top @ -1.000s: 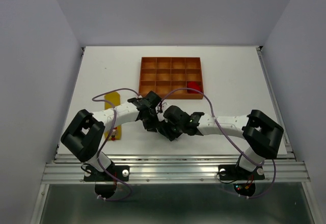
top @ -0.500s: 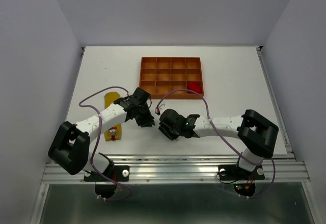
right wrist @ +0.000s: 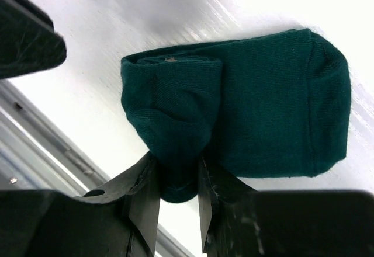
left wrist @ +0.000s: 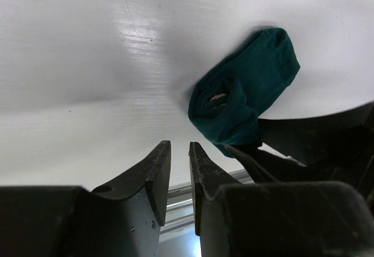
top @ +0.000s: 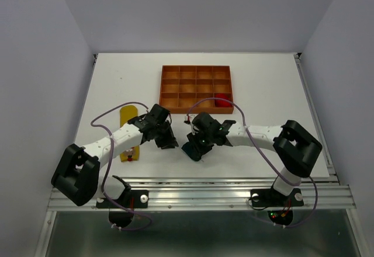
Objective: Roll the socks
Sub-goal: Roll the sock at the center of the board.
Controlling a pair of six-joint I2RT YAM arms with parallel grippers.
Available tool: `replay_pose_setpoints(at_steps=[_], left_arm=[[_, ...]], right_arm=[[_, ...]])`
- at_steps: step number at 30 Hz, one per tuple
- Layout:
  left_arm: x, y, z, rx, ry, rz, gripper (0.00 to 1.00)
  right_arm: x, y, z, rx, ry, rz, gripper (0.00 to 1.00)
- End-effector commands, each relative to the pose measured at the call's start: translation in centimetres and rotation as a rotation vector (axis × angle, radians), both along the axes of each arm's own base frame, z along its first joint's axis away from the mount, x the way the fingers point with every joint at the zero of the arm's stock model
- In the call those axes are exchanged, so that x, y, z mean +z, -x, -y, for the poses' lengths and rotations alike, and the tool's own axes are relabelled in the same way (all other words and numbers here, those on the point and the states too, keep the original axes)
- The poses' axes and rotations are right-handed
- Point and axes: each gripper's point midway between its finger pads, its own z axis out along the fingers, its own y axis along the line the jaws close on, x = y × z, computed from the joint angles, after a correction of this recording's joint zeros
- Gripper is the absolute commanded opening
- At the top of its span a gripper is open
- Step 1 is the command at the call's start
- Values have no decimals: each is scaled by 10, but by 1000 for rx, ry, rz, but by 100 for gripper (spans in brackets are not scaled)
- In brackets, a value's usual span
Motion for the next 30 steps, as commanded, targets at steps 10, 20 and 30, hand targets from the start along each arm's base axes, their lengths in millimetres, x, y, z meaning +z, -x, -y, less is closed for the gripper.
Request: replay_pose_setpoints(at_steps=[10, 20, 30], left_arm=[[6, 12, 17, -106, 129, 28, 40], [-1, 21, 21, -135, 139, 9, 40], [-4, 34, 18, -180, 110, -4, 41]], right_arm=[[32, 37, -17, 123, -268, -436, 19], [26, 42, -21, 128, -316, -530, 19], [12, 35, -14, 81, -308, -549, 19]])
